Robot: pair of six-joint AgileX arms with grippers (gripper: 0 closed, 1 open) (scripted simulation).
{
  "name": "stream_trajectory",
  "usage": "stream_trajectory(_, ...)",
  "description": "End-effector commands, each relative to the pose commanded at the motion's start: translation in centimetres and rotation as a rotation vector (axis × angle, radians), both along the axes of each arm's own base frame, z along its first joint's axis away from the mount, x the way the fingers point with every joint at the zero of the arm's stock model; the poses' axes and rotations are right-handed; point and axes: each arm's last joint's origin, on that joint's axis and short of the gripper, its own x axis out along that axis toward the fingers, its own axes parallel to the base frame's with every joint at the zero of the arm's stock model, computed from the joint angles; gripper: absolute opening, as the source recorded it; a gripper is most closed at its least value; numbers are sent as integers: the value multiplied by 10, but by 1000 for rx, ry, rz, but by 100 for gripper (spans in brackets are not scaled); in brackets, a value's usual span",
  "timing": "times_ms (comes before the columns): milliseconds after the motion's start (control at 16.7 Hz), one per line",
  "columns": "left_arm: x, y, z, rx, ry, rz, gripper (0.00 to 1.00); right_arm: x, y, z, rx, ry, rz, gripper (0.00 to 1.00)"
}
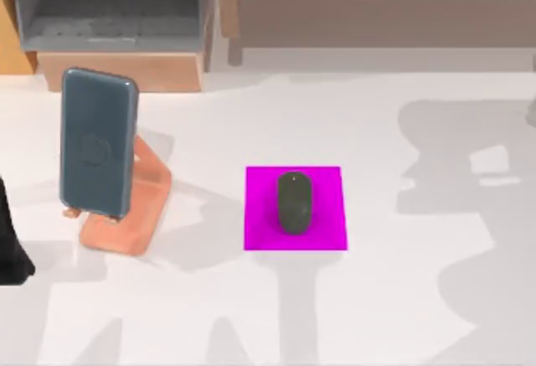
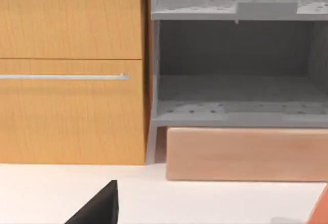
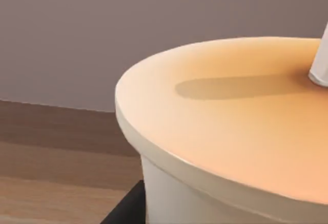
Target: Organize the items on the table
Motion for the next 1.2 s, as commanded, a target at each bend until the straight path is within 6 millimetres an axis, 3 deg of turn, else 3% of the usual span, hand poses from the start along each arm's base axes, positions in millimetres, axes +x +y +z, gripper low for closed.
stream_trajectory(480, 0, 0, 0, 0, 0, 0, 100, 39, 118, 60, 28, -90, 116, 0)
stream_trajectory(900, 0, 0, 0, 0, 0, 0, 100, 63, 225, 81, 76, -5, 167, 0)
stream_trajectory(1200, 0, 0, 0, 0, 0, 0, 100, 79, 281, 87, 87, 84, 130, 0)
